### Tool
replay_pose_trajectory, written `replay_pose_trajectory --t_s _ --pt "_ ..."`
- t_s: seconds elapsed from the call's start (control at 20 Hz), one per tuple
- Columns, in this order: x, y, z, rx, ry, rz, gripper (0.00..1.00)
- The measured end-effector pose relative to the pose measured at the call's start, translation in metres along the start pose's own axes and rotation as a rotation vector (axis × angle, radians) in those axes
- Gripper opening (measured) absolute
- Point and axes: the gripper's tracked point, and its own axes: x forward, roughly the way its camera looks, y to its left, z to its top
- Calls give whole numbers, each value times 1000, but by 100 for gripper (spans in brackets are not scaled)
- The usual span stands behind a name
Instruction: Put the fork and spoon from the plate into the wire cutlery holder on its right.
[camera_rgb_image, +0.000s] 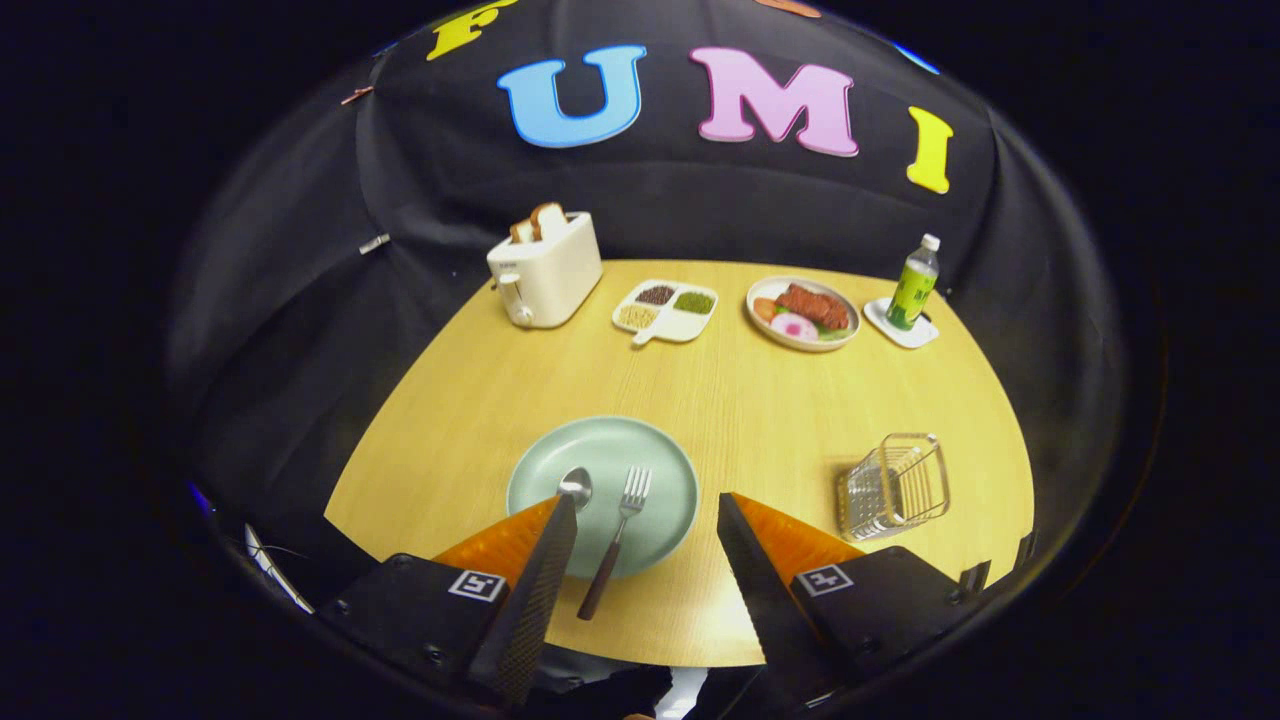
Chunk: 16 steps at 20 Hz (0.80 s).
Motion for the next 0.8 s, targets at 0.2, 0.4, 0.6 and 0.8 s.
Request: replay_pose_trajectory --t_s 0.2,0.4,0.6,0.8 --pt "36 11 -31 15 143 10 88" --pt "64 18 -62 -21 274 11 74" --pt "83 17 -80 -16 350 -19 74" --pt "96 21 -95 -20 433 -2 74"
